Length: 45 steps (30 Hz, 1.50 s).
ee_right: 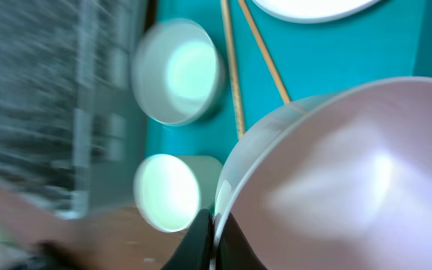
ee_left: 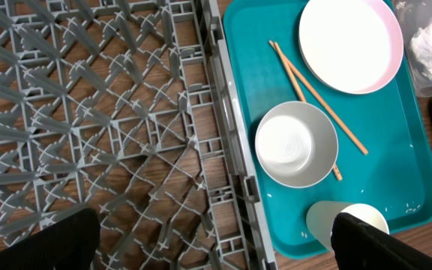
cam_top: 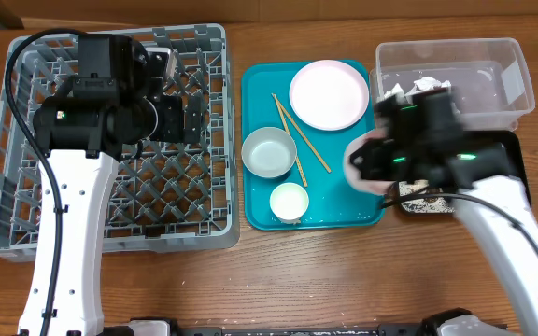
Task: Sort waste into correct bins and load items into the dishwasher
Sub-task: 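Return the pink bowl to the teal tray and release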
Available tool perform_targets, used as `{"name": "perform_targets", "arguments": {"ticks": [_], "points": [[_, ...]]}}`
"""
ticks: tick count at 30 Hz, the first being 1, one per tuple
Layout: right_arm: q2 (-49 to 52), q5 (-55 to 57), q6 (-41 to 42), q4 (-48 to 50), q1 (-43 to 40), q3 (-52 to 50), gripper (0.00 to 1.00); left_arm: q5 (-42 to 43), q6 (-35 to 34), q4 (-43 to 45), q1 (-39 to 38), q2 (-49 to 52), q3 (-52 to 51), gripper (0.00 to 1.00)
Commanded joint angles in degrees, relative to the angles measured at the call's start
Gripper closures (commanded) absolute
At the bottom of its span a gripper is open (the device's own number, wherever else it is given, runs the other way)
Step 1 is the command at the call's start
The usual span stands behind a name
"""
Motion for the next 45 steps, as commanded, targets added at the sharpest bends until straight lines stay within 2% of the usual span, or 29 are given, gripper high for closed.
{"name": "perform_targets", "arguments": {"ticks": [1, 3, 8, 15, 19, 24, 30, 34, 36, 38, 39, 45], "points": [[5.97, 21.03, 3.17, 1.22, 8.48, 0.17, 0.96, -0.2, 0.52, 0.17, 0.22, 0.24, 1.14, 0.0], [10.16, 24.48, 5.33, 1.66, 11.26, 0.17, 0.96, -0.2, 0.5, 0.2, 0.22, 0.24, 1.14, 0.0], [18.34, 23.96, 5.44, 3.93, 14.03, 0.17, 0.96, -0.2, 0.52, 0.2, 0.22, 0.24, 1.14, 0.0], [23.19, 23.71, 5.6, 3.8, 14.12, 0.17, 0.96, -0.2, 0.52, 0.2, 0.22, 0.22, 1.14, 0.0], [23.1, 22.25, 5.57, 3.93, 14.12, 0.46, 0.79, -0.2, 0.5, 0.2, 0.22, 0.22, 1.14, 0.0], [21.75, 18.29, 5.66, -1.27, 12.9, 6.6, 0.72, -0.2, 0.52, 0.2, 0.22, 0.24, 1.14, 0.0], [19.39, 13.77, 5.6, -14.67, 11.47, 21.86, 0.6, 2.1, -1.16, 1.4, 0.22, 0.24, 1.14, 0.0], [18.73, 9.49, 5.6, -18.86, 11.5, 24.5, 0.46, 5.38, -1.51, -0.59, 0.22, 0.24, 1.14, 0.0], [18.91, 8.22, 5.62, -20.48, 11.5, 24.41, 0.44, 6.38, -1.51, -1.68, 0.22, 0.24, 1.14, 0.0], [18.95, 8.26, 5.62, -21.68, 11.47, 24.28, 0.44, 7.58, -3.06, -2.29, 0.22, 0.24, 1.14, 0.15], [18.95, 8.26, 5.64, -22.01, 11.47, 24.13, 0.44, 8.57, -5.46, -2.58, 0.2, 0.28, 1.14, 0.19], [18.95, 9.14, 6.27, -23.47, 9.81, 24.11, 0.44, 8.2, -15.54, -5.14, -4.17, 1.27, 0.37, 0.3]]}}
